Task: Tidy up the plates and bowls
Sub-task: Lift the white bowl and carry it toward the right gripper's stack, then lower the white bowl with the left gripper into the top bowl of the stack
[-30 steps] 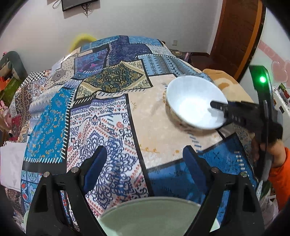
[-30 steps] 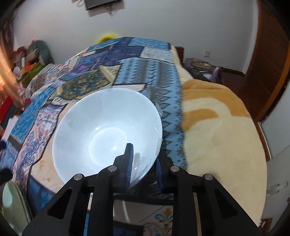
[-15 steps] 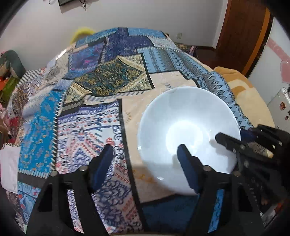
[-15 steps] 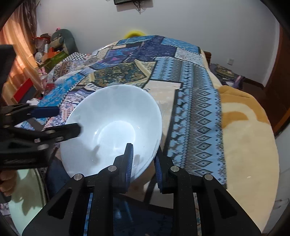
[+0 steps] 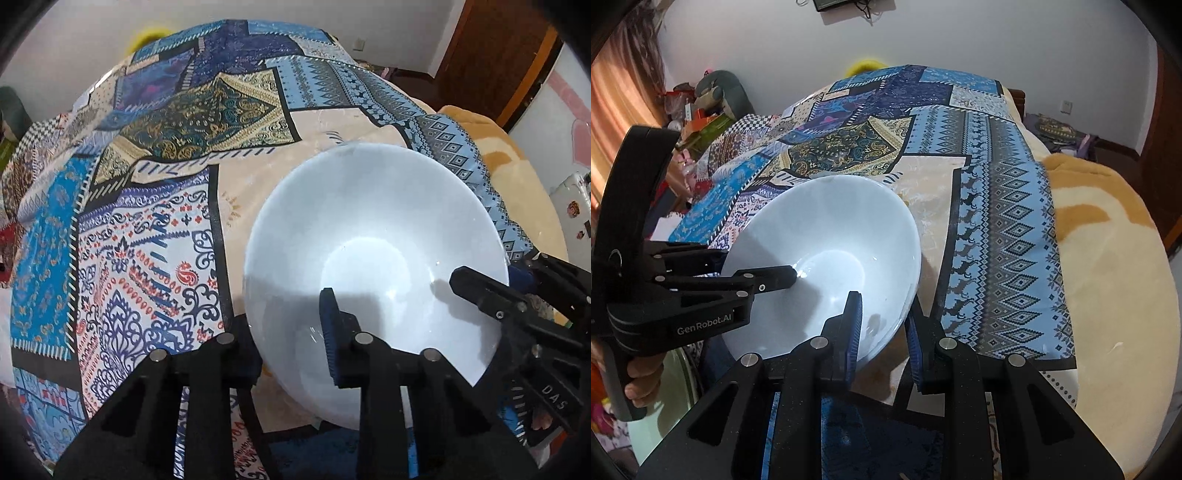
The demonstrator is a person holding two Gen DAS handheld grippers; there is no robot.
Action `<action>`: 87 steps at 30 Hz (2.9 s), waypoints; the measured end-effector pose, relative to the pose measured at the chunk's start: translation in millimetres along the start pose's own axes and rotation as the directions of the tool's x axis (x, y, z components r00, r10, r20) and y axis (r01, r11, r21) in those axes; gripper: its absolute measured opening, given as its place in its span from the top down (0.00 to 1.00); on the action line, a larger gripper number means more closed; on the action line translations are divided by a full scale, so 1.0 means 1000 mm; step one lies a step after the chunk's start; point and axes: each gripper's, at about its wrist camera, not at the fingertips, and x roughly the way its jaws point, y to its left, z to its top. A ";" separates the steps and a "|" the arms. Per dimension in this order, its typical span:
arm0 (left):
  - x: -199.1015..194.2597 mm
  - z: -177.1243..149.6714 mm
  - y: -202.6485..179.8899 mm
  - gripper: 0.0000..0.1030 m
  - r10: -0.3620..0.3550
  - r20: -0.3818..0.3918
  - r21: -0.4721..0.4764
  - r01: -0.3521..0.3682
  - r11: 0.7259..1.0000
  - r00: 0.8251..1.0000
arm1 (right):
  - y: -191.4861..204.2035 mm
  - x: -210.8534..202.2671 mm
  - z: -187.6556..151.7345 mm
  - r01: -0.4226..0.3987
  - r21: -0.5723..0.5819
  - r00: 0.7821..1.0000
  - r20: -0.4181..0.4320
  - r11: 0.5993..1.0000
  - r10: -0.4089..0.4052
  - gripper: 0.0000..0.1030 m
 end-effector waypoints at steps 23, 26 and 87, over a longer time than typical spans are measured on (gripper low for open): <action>-0.101 -0.045 -0.007 0.83 -0.029 0.164 0.023 0.026 0.999 0.986 | 0.042 -0.075 -0.015 0.023 0.018 0.994 0.105 1.000 -0.025 0.80; -0.123 -0.057 -0.007 0.83 -0.028 0.198 0.025 0.024 0.999 0.980 | 0.052 -0.090 -0.018 0.019 0.012 0.992 0.128 1.000 -0.020 0.80; -0.201 -0.274 0.200 0.83 0.107 0.266 -0.312 -0.019 0.950 0.958 | 0.282 -0.041 -0.079 -0.192 -0.170 0.977 0.065 0.967 0.205 0.80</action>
